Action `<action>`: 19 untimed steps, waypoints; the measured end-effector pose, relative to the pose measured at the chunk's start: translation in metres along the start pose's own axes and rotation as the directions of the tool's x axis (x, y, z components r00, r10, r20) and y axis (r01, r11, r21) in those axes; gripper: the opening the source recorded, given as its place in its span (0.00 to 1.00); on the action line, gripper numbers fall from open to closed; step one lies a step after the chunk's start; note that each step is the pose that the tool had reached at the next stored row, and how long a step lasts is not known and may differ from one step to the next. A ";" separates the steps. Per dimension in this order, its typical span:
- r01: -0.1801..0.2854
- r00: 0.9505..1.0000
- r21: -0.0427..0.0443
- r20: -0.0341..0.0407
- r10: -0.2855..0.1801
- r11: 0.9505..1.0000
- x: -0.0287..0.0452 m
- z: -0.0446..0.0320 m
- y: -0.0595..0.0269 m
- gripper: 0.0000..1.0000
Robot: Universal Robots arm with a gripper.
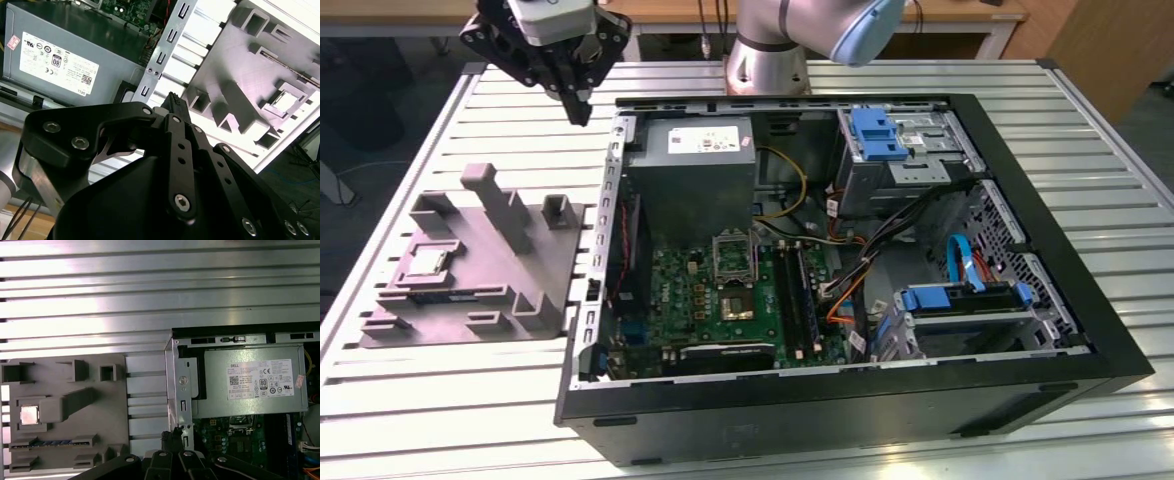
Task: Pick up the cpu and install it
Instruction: 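Reach for the cpu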
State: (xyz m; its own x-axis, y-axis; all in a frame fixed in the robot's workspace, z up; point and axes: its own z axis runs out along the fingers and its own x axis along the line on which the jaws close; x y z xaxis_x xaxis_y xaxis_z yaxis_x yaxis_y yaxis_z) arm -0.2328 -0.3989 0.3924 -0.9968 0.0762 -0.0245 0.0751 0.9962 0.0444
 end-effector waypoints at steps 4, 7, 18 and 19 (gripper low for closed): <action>0.000 1.000 0.000 0.000 0.000 1.000 0.0009 0.0000 0.0000 0.11; 0.000 1.000 0.000 0.000 0.000 1.000 0.0014 0.0000 -0.0001 0.11; 0.000 1.000 0.000 0.000 0.000 1.000 0.0046 -0.0001 -0.0003 0.11; 0.000 1.000 0.000 0.000 0.000 1.000 0.0048 -0.0001 -0.0004 0.11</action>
State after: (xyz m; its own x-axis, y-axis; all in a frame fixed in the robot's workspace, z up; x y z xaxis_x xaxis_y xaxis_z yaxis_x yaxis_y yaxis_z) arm -0.2376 -0.3989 0.3923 -0.9968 0.0762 -0.0245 0.0751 0.9962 0.0444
